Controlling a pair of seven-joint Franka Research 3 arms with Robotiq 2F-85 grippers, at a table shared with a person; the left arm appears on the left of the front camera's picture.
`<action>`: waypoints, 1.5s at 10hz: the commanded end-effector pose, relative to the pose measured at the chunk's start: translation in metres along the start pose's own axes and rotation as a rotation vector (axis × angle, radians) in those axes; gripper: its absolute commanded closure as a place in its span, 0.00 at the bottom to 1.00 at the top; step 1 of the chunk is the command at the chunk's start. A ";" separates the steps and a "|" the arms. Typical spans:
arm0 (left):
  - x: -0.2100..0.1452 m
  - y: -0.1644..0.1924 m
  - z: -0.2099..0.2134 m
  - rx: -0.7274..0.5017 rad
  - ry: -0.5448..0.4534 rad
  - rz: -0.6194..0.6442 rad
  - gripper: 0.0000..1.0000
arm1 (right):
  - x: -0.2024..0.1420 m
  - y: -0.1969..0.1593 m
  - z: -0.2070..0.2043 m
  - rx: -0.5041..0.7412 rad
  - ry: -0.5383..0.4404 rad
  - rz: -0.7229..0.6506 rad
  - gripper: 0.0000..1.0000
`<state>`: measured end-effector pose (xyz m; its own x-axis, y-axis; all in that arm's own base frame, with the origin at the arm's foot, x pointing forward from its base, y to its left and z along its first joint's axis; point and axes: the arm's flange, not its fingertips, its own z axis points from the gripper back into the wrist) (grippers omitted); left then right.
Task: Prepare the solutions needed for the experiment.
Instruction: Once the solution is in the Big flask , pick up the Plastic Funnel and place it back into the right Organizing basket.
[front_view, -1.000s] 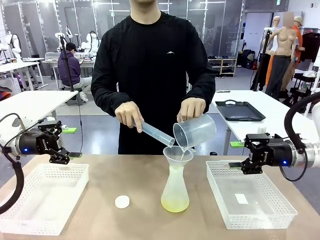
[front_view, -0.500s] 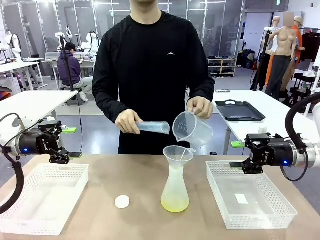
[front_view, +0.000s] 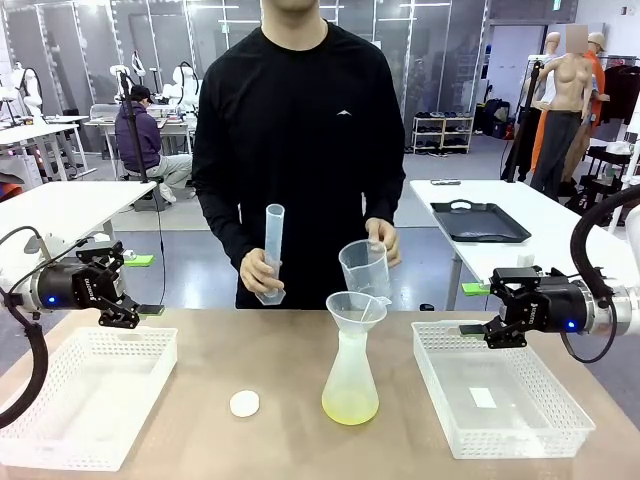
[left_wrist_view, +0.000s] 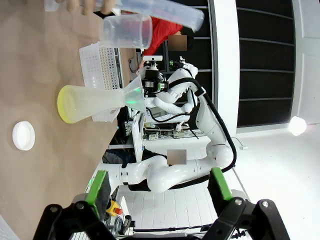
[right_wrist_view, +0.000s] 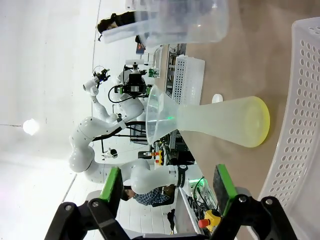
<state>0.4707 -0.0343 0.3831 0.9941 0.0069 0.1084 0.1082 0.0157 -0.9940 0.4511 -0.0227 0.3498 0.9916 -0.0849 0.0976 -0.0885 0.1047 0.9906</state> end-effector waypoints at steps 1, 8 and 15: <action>-0.001 -0.002 0.000 0.005 0.009 -0.009 0.00 | 0.001 0.001 -0.001 -0.009 -0.008 0.007 0.08; -0.001 -0.002 0.000 0.005 0.009 -0.009 0.00 | -0.011 0.017 -0.007 -0.054 0.018 0.054 0.08; -0.001 -0.002 0.000 0.005 0.009 -0.009 0.00 | -0.041 0.126 -0.063 -0.552 -0.123 0.133 0.08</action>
<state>0.4707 -0.0344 0.3831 0.9941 0.0067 0.1082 0.1081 0.0157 -0.9940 0.4072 0.0439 0.4578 0.9421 -0.1463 0.3018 -0.1712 0.5640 0.8078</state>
